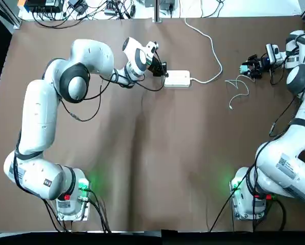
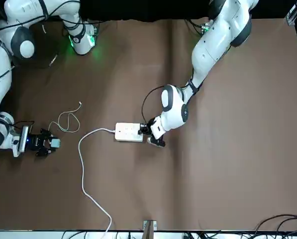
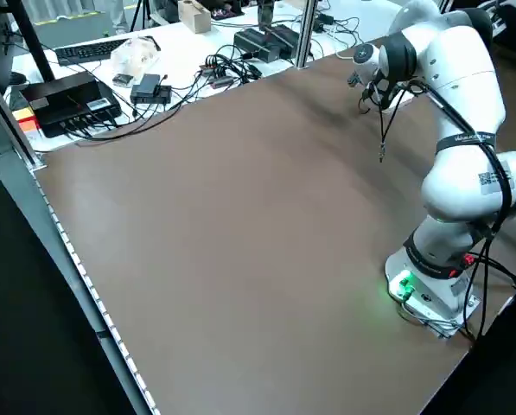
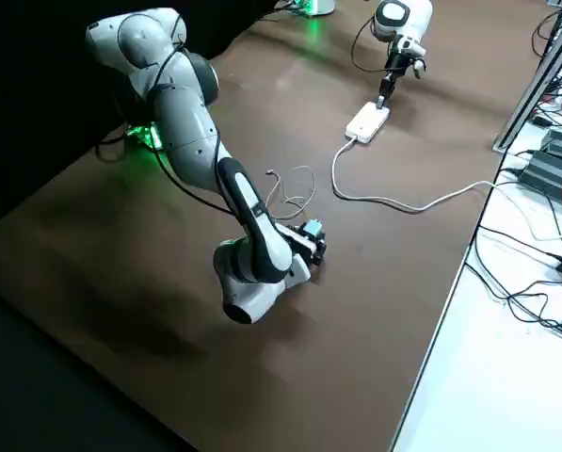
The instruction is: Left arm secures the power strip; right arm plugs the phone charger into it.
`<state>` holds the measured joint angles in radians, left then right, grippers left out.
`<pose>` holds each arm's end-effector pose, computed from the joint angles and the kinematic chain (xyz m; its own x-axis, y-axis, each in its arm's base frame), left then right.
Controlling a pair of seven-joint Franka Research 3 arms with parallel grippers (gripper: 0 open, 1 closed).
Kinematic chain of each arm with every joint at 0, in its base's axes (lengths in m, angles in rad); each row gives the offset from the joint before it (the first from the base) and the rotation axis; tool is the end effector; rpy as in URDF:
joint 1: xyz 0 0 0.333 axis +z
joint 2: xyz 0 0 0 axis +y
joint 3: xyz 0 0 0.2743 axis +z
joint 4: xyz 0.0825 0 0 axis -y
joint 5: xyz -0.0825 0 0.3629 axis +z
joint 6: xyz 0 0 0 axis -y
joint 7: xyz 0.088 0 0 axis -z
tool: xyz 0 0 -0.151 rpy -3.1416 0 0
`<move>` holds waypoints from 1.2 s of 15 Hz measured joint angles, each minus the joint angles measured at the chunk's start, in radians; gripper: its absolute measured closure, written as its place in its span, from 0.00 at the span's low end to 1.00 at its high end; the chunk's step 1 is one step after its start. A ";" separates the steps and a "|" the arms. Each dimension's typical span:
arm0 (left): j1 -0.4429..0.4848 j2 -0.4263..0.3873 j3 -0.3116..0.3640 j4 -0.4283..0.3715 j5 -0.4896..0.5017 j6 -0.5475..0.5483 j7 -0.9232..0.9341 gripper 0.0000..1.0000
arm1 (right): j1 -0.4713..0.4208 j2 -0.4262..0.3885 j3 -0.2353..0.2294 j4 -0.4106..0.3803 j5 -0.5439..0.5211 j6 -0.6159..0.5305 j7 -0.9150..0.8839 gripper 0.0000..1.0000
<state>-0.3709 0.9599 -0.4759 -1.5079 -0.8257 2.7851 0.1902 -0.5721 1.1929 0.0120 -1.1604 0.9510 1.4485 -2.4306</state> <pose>0.5143 -0.4791 0.1160 0.9995 -0.0104 0.0293 -0.0282 -0.6973 0.7163 0.5644 -0.2011 0.0469 0.0557 0.3123 0.9483 0.9982 -0.0371 -0.0464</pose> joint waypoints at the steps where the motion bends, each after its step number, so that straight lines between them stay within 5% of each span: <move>1: 0.000 0.000 0.000 0.000 0.000 0.000 0.000 0.98 | 0.000 0.000 0.000 0.000 0.000 0.000 0.000 0.38; 4: 0.000 0.000 0.000 0.000 0.000 0.000 0.000 0.98 | 0.000 0.000 0.001 0.005 -0.002 0.003 -0.001 0.53; 13: 0.000 0.000 0.000 0.000 0.000 0.000 -0.001 0.99 | 0.000 -0.013 0.006 0.024 -0.060 -0.001 0.109 0.52; 18: 0.000 0.000 0.000 0.000 0.000 0.000 -0.001 0.99 | 0.008 -0.160 0.006 0.031 -0.151 -0.017 0.359 0.52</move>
<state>-0.3712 0.9599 -0.4756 -1.5074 -0.8257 2.7852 0.1889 -0.5638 1.0328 0.0184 -1.1293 0.7999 1.4320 -2.0717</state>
